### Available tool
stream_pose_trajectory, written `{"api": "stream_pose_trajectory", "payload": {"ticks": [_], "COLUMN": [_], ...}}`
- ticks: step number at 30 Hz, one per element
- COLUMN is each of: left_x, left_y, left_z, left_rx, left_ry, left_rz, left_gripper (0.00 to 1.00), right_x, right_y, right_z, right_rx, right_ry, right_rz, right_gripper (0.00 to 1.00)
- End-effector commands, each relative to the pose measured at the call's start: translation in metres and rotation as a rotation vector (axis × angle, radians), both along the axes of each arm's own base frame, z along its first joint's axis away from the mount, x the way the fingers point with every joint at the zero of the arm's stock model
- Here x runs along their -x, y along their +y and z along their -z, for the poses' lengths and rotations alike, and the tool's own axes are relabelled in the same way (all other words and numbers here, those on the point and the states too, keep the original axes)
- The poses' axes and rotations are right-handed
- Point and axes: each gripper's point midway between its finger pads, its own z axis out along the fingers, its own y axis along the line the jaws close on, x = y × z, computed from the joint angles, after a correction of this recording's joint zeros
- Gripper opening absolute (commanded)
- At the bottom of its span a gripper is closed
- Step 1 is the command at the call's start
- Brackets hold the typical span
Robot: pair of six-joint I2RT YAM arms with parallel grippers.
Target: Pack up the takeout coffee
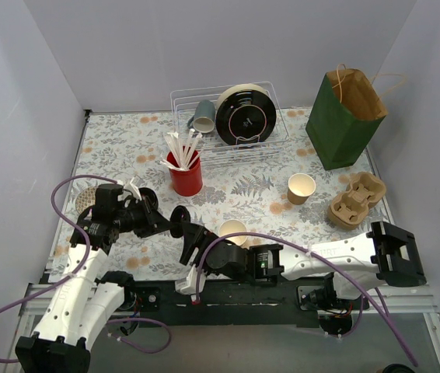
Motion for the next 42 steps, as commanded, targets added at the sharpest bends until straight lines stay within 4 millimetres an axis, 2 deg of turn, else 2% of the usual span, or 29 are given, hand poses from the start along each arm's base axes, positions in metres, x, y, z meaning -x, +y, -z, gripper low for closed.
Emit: {"api": "stream_pose_trajectory", "payload": {"ticks": [1,9,11,12,16,19,20,21,22,23,24,25,26,28,29,30,31,32,33,34,36,37,38,39,40,41,42], "left_x": [0.007,0.007,0.007,0.006,0.002,-0.006,-0.010,-0.014,-0.019,-0.027,-0.032,-0.039,-0.047,-0.061,-0.067,-0.075,-0.081,-0.090,-0.094,-0.097,-0.100,-0.099,-0.098,-0.096,-0.094,-0.092,-0.086], "left_y": [-0.004,-0.004,-0.003,-0.003,0.000,0.000,0.000,0.001,0.001,0.001,0.001,0.001,0.000,0.003,0.006,0.010,0.013,0.018,0.021,0.023,0.027,0.027,0.027,0.027,0.026,0.025,0.023], "left_z": [0.001,0.006,0.009,0.009,0.010,0.000,-0.005,-0.011,-0.014,-0.033,-0.042,-0.050,-0.072,-0.095,-0.102,-0.122,-0.129,-0.134,-0.143,-0.148,-0.157,-0.159,-0.160,-0.168,-0.161,-0.160,-0.166], "left_rx": [0.026,0.023,0.013,0.008,-0.019,-0.021,-0.021,-0.024,-0.027,-0.021,-0.021,-0.025,-0.019,-0.040,-0.056,-0.074,-0.090,-0.118,-0.129,-0.152,-0.168,-0.173,-0.169,-0.157,-0.151,-0.140,-0.117], "left_ry": [0.025,0.049,0.065,0.065,0.068,0.048,0.039,0.027,0.026,-0.022,-0.041,-0.053,-0.113,-0.199,-0.225,-0.289,-0.319,-0.344,-0.379,-0.417,-0.479,-0.500,-0.512,-0.554,-0.550,-0.555,-0.592], "left_rz": [0.026,0.032,0.034,0.036,0.022,0.014,0.006,-0.004,-0.012,-0.022,-0.025,-0.031,-0.030,-0.047,-0.063,-0.082,-0.097,-0.128,-0.140,-0.136,-0.142,-0.138,-0.143,-0.144,-0.141,-0.141,-0.131], "left_gripper": [0.00,0.00,0.00,0.00,0.00,0.01,0.10,0.29,0.40,0.48,0.71,0.82,0.87,0.96,0.98,0.98,0.98,0.98,0.98,0.98,0.98,0.98,0.98,0.98,0.98,0.98,0.98], "right_x": [0.003,-0.004,-0.006,-0.007,-0.008,-0.004,-0.004,-0.003,-0.002,0.000,0.002,0.002,0.004,0.004,0.005,0.005,0.006,0.009,0.015,0.020,0.029,0.022,0.029,0.029,0.009,0.012,0.007], "right_y": [0.014,0.021,0.021,0.021,0.021,0.021,0.022,0.021,0.021,0.021,0.021,0.020,0.019,0.017,0.017,0.015,0.014,0.017,0.019,0.010,0.011,0.000,0.000,-0.005,-0.023,-0.026,-0.035], "right_z": [-0.011,0.008,0.010,0.009,0.008,0.006,0.006,0.005,0.005,0.005,0.005,0.006,0.006,0.004,-0.002,-0.003,-0.013,-0.033,-0.042,-0.044,-0.070,-0.083,-0.088,-0.090,-0.101,-0.103,-0.092], "right_rx": [0.049,0.136,0.140,0.139,0.126,0.095,0.084,0.076,0.059,0.051,0.039,0.011,0.003,-0.044,-0.120,-0.141,-0.191,-0.275,-0.372,-0.372,-0.524,-0.570,-0.578,-0.637,-0.702,-0.702,-0.733], "right_ry": [-0.103,-0.177,-0.187,-0.192,-0.184,-0.148,-0.131,-0.121,-0.099,-0.087,-0.072,-0.028,-0.011,0.054,0.133,0.176,0.228,0.313,0.480,0.571,0.829,0.903,0.999,1.133,1.195,1.305,1.410], "right_rz": [-0.043,-0.023,-0.015,-0.007,0.010,0.008,0.010,0.010,0.018,0.023,0.031,0.054,0.069,0.109,0.157,0.185,0.211,0.238,0.284,0.319,0.349,0.364,0.334,0.379,0.415,0.385,0.442], "right_gripper": [0.66,0.57,0.52,0.48,0.21,0.13,0.13,0.12,0.12,0.12,0.12,0.13,0.13,0.13,0.13,0.14,0.14,0.14,0.15,0.15,0.14,0.14,0.14,0.14,0.14,0.14,0.14]}}
